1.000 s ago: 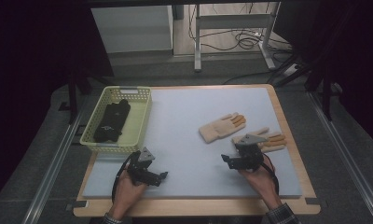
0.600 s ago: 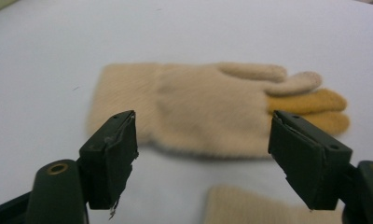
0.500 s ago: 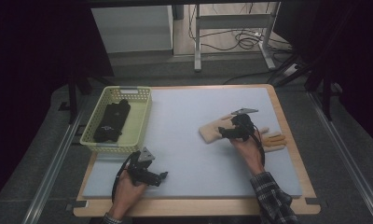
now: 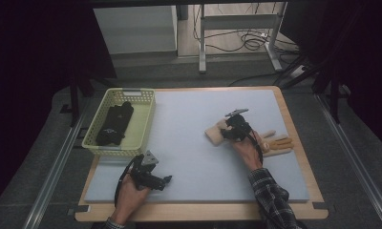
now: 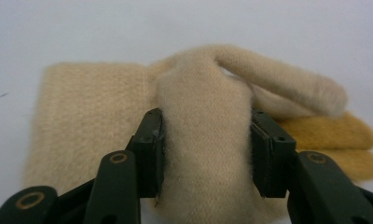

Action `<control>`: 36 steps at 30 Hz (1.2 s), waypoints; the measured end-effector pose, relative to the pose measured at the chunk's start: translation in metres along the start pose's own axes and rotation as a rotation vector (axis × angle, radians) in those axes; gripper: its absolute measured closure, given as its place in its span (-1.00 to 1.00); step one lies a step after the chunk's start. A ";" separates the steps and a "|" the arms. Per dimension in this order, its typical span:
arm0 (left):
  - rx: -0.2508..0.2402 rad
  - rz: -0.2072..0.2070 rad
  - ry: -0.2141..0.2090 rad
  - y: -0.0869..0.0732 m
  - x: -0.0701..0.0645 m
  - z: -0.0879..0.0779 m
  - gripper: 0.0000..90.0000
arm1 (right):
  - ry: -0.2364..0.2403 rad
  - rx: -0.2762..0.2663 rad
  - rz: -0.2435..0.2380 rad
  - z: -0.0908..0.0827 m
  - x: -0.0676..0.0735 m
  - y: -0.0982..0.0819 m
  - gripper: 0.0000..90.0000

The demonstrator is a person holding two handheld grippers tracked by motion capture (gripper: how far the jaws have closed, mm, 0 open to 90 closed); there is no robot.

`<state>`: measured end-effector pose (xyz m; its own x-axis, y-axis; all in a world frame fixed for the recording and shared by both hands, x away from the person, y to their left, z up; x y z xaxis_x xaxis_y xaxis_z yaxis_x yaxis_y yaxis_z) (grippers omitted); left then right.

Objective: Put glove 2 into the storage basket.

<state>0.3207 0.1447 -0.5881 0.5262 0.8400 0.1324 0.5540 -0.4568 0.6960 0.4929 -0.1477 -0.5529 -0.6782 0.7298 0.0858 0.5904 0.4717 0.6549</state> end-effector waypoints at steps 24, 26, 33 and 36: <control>0.002 -0.001 0.000 0.000 0.000 0.000 -1.00 | 0.188 -0.007 -0.045 -0.047 0.034 -0.045 0.65; 0.001 0.000 0.000 0.000 0.000 0.000 -1.00 | 0.165 0.010 -0.035 -0.038 0.032 -0.050 0.70; 0.001 0.000 0.000 0.000 0.000 0.000 -1.00 | 0.127 -0.032 -0.037 -0.021 0.026 -0.036 0.73; 0.001 0.000 0.000 0.000 0.000 0.000 -1.00 | 0.133 -0.040 -0.026 -0.012 0.024 -0.026 0.71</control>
<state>0.3207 0.1448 -0.5881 0.5260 0.8402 0.1322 0.5549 -0.4567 0.6954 0.4558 -0.1481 -0.5593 -0.7469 0.6440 0.1653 0.5553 0.4675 0.6878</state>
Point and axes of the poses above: each handheld gripper's, and its own axes: z roughly forward along the jaws, y roughly out of its top, x roughly to its left, the point moved 5 cm from there along z, roughly forward along the jaws, and after that the axes turned 14 degrees about y, right-handed, at the moved point
